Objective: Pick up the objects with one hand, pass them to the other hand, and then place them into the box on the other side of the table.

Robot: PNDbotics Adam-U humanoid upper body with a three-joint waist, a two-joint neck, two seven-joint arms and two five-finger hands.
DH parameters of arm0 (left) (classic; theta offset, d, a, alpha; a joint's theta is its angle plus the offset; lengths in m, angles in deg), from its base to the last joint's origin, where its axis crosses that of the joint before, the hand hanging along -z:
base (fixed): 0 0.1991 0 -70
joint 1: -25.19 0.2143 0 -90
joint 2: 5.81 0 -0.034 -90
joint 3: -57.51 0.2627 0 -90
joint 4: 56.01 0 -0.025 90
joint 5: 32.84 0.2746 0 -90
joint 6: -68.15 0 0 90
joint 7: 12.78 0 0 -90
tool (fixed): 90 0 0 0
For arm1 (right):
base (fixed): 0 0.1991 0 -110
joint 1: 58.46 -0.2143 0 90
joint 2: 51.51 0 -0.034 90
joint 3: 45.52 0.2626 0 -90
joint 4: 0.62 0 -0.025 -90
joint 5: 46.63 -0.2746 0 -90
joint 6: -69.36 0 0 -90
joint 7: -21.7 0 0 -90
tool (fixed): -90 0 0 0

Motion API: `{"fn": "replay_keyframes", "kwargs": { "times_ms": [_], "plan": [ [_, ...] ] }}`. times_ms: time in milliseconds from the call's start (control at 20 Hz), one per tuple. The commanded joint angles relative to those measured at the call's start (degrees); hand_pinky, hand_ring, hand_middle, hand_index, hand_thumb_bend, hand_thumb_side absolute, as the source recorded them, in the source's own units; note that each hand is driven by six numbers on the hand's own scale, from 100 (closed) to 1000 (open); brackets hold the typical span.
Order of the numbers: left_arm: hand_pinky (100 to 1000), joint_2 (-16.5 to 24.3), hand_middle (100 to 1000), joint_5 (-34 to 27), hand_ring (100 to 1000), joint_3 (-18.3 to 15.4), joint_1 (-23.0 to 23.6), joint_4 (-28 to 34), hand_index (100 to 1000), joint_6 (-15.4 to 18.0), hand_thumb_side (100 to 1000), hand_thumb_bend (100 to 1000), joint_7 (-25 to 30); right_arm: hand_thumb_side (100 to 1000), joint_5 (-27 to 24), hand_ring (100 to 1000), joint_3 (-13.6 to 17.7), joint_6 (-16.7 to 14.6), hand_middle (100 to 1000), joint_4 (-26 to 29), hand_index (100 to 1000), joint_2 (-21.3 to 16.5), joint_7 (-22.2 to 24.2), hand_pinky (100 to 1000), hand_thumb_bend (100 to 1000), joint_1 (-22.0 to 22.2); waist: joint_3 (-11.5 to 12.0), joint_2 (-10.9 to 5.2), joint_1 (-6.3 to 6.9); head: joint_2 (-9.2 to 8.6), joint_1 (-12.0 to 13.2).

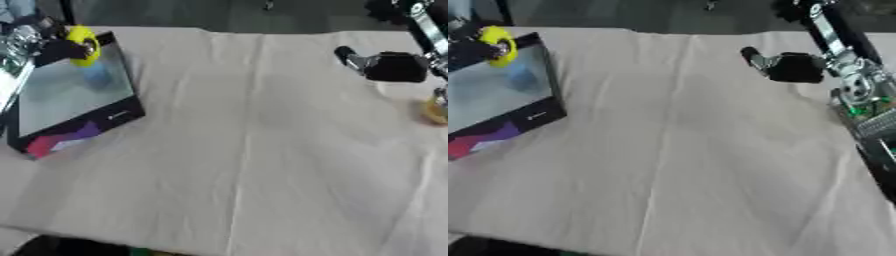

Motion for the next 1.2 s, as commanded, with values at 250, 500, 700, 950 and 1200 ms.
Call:
{"fn": "replay_keyframes", "kwargs": {
  "times_ms": [250, 500, 700, 950, 1200],
  "plan": [
    [810, 3.18, 714, 0.45, 781, -1.71, 0.3, -2.25, 728, 0.45, 463, 440, -0.86, 293, -1.49, 785, 3.06, 0.56, 706, 1.22, 801, -4.75, -1.86, 848, 461, 0.06, -0.13, -0.82, -0.81, -0.1, 0.34],
    [839, 3.7, 788, 0.77, 827, -2.15, 0.82, -2.3, 835, 0.77, 561, 787, -1.46, 290, -2.18, 787, 5.05, 0.7, 708, 0.55, 802, -6.99, -3.08, 849, 468, 0.76, -0.16, -0.71, -0.76, -0.1, -0.76],
    [837, 3.98, 786, 0.75, 825, -2.62, 0.97, -1.16, 836, 1.21, 558, 802, -2.1, 308, -3.57, 798, 6.95, 0.58, 722, -1.01, 809, -9.58, -1.86, 852, 469, 1.5, -0.23, -0.65, -0.92, -0.1, -4.52],
    [823, 3.63, 771, -0.44, 809, -2.91, 0.72, 1.34, 819, 1.15, 578, 767, -3.96, 312, -5.6, 805, 9.18, -1.24, 732, -3.08, 813, -12.77, 4.1, 860, 482, 2.27, -0.41, -0.64, -0.93, -0.1, -7.39],
    [790, 3.76, 776, -6.0, 778, -2.42, 0.53, 5.21, 783, 3.18, 535, 704, -9.49, 316, -3.79, 808, 11.1, -6.13, 732, -5.77, 811, -16.07, 13.92, 872, 486, 2.16, -0.63, -0.6, -0.78, -0.1, -8.32]
  ]
}}
